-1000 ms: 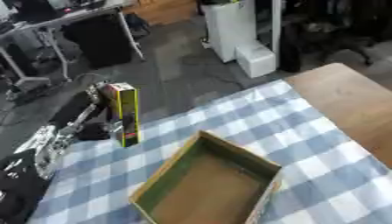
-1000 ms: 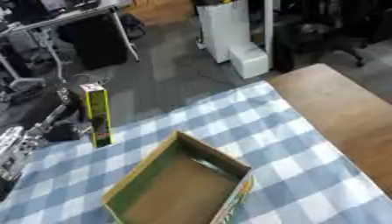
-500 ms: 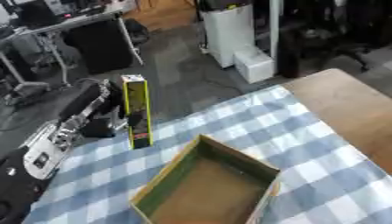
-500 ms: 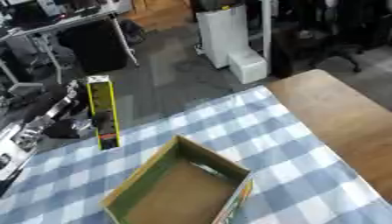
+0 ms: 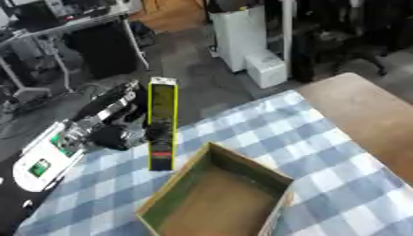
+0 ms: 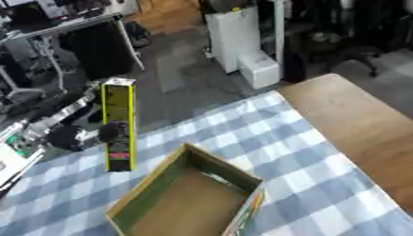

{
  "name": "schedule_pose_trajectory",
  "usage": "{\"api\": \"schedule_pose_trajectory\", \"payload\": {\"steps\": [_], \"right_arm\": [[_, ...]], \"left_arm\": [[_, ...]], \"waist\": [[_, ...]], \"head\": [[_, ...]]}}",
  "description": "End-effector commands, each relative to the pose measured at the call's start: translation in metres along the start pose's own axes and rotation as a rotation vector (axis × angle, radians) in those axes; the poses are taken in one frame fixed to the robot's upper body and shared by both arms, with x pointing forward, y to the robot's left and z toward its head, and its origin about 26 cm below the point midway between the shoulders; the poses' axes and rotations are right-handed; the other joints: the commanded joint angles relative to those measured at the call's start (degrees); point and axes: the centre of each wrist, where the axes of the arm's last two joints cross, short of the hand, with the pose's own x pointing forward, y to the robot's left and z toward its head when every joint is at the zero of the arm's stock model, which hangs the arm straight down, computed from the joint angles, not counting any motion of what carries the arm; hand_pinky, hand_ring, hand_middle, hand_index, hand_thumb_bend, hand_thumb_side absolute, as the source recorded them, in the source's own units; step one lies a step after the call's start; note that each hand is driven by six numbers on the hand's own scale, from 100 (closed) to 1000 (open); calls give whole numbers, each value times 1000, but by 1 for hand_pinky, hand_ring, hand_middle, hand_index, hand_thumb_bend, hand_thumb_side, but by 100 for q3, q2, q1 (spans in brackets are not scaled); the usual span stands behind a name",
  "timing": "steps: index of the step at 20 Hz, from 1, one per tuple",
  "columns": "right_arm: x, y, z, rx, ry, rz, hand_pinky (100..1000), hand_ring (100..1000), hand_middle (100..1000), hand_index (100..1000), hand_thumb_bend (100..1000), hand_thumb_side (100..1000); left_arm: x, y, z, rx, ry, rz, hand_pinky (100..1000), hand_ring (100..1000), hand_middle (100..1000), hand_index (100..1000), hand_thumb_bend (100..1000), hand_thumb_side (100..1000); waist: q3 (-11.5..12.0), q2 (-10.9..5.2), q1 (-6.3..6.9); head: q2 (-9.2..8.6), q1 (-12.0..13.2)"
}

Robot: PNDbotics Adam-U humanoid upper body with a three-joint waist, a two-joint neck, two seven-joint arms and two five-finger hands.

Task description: Pick up objects on the table and place them in the box.

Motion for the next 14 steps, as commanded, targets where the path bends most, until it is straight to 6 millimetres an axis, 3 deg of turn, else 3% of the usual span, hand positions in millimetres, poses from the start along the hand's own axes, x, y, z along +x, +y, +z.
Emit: {"api": "schedule_pose_trajectory", "payload": {"steps": [1,7,14], "right_arm": [[6,3,-9,36,0,10,446,403,409,641,100,1000],[5,5,-12,39,0,-5,446,403,409,640,100,1000],[4,7,-16,39,-5,-24,446,404,409,641,100,1000]], "left_arm": [[16,15,-10,-17,-44,13,100,100,100,243,302,842],[27,3,-26,-35,-75,110,100,100,100,254,309,834],[21,-14,-32,-23,-89,160,100,100,100,256,310,839]], "waist": [[-7,-81,-79],[-71,-75,-70],[-151,-49,-53]], "head": [[-27,-8],[-36,40],[-107,31]]}}
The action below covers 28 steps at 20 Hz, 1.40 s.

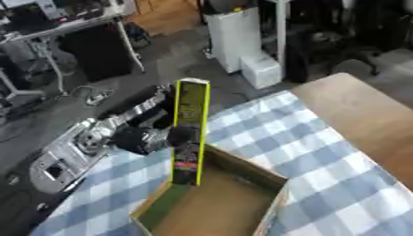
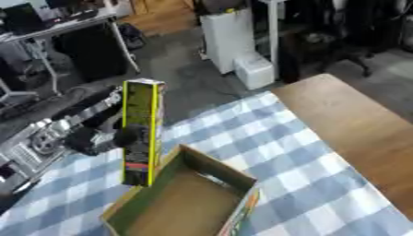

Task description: Pick up objects on the table and place them in the box.

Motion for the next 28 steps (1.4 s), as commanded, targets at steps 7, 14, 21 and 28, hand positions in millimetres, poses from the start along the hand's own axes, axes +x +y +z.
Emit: {"api": "schedule_pose_trajectory", "payload": {"steps": [7,14,21,28], "right_arm": [[5,5,-14,29,-10,-5,446,404,409,642,100,1000],[5,6,-16,26,-12,-8,446,404,409,643,100,1000],[8,5,-17,14,-14,4,446,404,409,645,100,1000],[11,1,-10,0,-34,37,444,403,407,642,100,1000]], "left_arm": [[-22,-14,6,13,-32,-68,100,100,100,255,303,846],[-44,-44,23,-61,-3,-59,100,100,100,269,301,843],[-65,-56,78,-565,268,-154,426,599,678,865,947,660],[-16,24,74,136,149,-143,555,707,810,870,841,862]], "waist": [[-68,-27,-61],[-105,-6,-51],[-86,-10,-38],[78,-13,-108]], "head": [[-136,-84],[-167,-244],[-246,-330],[-348,-564]]}}
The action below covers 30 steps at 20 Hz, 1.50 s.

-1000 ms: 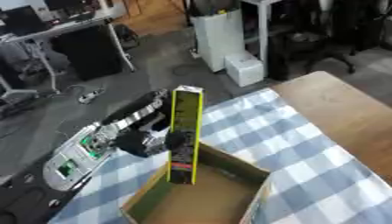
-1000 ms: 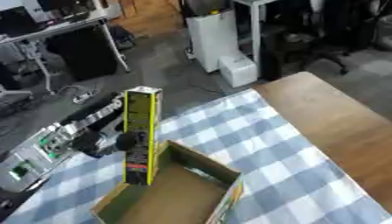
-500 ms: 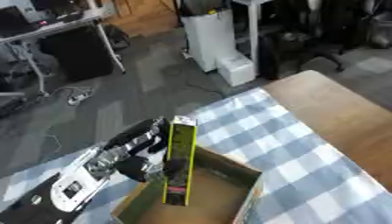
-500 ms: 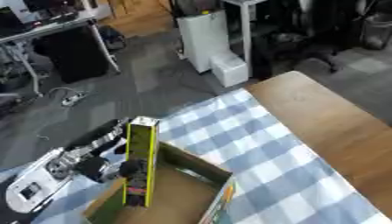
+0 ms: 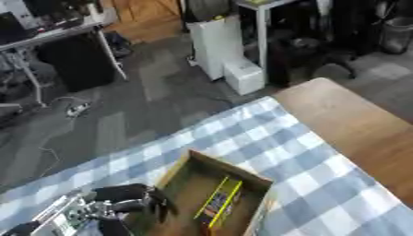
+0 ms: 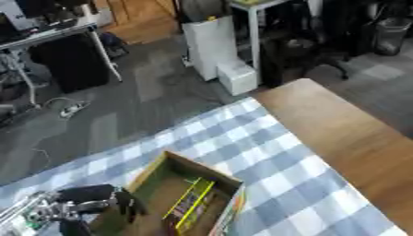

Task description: Pick up objects on the table and place them in the box.

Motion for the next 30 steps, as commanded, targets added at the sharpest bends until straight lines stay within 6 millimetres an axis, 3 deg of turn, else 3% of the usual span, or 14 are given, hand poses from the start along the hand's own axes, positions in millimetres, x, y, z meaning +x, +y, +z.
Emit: {"api": "schedule_pose_trajectory", "payload": {"steps": [1,4,5,6,7,8,9,10,11,12,14,17,21,30], "right_arm": [[7,2,-5,28,-13,34,444,402,407,642,100,1000],[9,-1,0,19,-13,58,444,402,407,640,100,1000],[10,-2,3,14,-16,67,444,402,407,640,100,1000],[11,-4,6,6,-18,77,443,402,407,637,100,1000],[12,-6,11,-2,-19,90,443,402,407,638,100,1000],[13,-7,16,-7,-20,104,445,402,409,636,100,1000],[15,-9,22,-11,-21,120,444,402,408,637,100,1000],[16,-11,27,-11,-22,134,440,402,411,627,100,989],[17,-13,36,-9,-27,154,440,402,411,627,100,989],[18,-15,45,-3,-32,174,434,399,409,615,100,975],[20,-18,65,18,-48,212,429,398,408,601,100,967],[16,-18,102,74,-58,271,419,388,405,586,100,958],[8,-11,135,158,-8,276,413,375,402,580,100,957],[15,-14,138,98,-65,238,384,358,398,585,100,944]], "left_arm": [[29,62,19,533,-85,31,563,711,811,872,839,854],[62,73,34,878,-155,84,564,705,802,862,810,824],[71,69,39,951,-161,97,566,708,804,863,813,827],[80,62,42,1010,-157,113,484,605,730,813,774,798],[88,52,44,1060,-142,130,501,622,745,825,777,803],[94,41,46,1098,-113,145,269,413,570,739,747,768],[101,31,46,1135,-85,158,335,464,620,769,761,782],[109,25,46,1165,-67,155,100,205,398,591,667,702],[116,19,43,1199,-64,147,100,205,398,591,667,702],[121,15,39,1224,-73,132,100,155,331,527,547,665],[129,11,27,1252,-101,106,100,128,278,513,545,634],[139,9,10,1253,-130,99,100,133,281,510,533,630],[150,6,-7,1210,-185,146,100,127,276,507,546,625],[159,-4,-18,973,-110,213,100,132,288,513,571,626]], "waist": [[66,-56,-113],[185,-69,-170],[239,-84,-203],[304,-110,-254],[379,-139,-308],[453,-165,-372],[537,-194,-438],[617,-221,-501],[725,-248,-574],[831,-268,-646],[1033,-277,-775],[1355,-257,-940],[1639,-191,-1000],[1650,-131,-965]], "head": [[-130,-136],[-287,-243],[-369,-263],[-462,-260],[-545,-251],[-612,-223],[-663,-198],[-707,-177],[-746,-186],[-786,-223],[-859,-375],[-892,-651],[-873,-835],[-1166,-1318]]}}
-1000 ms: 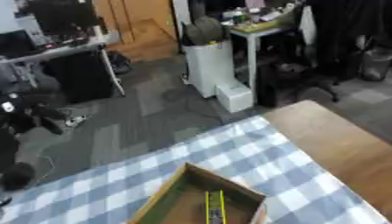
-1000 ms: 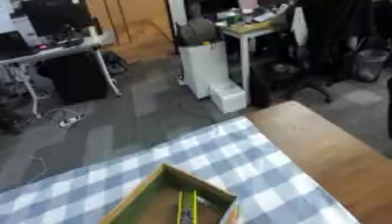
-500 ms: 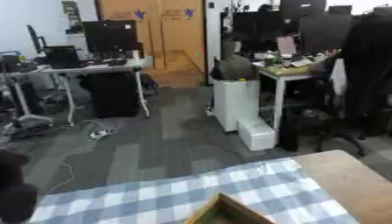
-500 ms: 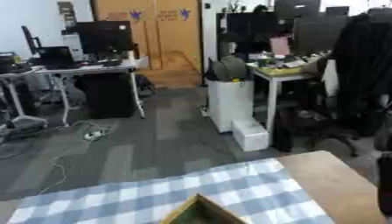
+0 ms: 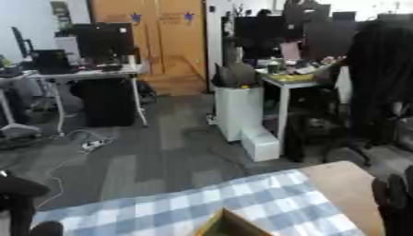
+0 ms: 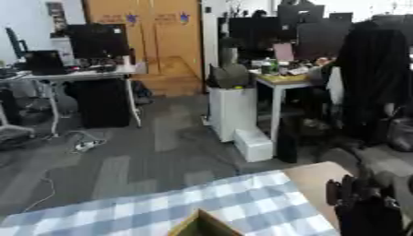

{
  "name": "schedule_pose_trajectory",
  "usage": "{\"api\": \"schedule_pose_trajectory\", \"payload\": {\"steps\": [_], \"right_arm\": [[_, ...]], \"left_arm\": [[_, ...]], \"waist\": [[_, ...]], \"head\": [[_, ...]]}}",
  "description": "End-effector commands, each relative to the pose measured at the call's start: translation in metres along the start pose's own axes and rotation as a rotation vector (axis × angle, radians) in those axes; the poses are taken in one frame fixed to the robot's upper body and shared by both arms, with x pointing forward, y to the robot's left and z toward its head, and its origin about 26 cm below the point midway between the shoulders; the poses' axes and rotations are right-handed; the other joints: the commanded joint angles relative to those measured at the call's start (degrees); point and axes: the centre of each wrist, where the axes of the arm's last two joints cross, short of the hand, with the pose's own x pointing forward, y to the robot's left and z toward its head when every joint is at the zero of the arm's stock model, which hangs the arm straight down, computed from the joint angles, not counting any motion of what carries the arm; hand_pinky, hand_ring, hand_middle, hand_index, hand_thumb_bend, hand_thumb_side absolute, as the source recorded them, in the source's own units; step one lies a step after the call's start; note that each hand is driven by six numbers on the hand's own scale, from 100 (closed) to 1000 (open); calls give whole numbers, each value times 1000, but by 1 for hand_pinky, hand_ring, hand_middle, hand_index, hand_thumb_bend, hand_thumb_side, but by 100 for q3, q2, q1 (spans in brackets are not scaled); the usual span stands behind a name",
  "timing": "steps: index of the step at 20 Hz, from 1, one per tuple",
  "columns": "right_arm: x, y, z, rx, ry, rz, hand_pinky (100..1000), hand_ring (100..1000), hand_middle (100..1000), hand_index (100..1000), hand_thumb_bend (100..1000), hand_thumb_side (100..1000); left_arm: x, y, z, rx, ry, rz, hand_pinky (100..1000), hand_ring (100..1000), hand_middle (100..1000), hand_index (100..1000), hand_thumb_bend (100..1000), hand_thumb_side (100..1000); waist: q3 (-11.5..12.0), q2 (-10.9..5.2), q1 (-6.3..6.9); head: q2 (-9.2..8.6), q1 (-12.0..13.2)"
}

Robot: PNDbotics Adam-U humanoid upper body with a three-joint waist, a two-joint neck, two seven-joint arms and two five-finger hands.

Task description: Pick up objects on the table and place them in the box.

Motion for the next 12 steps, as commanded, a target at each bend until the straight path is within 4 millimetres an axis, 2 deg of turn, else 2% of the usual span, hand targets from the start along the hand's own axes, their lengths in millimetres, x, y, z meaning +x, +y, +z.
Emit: {"api": "schedule_pose_trajectory", "payload": {"steps": [1,6,8,12], "right_arm": [[9,-3,-11,161,-202,82,383,358,397,585,100,945],[14,-5,-22,145,-222,87,384,358,371,558,100,950],[14,-5,-27,138,-230,84,384,359,372,559,100,952],[12,-3,-32,141,-207,86,393,357,379,580,100,972]], "left_arm": [[6,1,-4,-40,-18,10,100,134,288,514,576,625],[2,6,2,-32,6,25,100,130,285,517,572,634],[0,9,5,-30,22,19,100,135,285,514,576,618],[-4,14,10,-19,9,-33,100,141,286,513,575,643]], "waist": [[-17,-40,-3],[-103,-71,50],[-134,-81,74],[-232,-75,120]], "head": [[-97,-144],[-65,-109],[-40,-127],[-25,-115]]}}
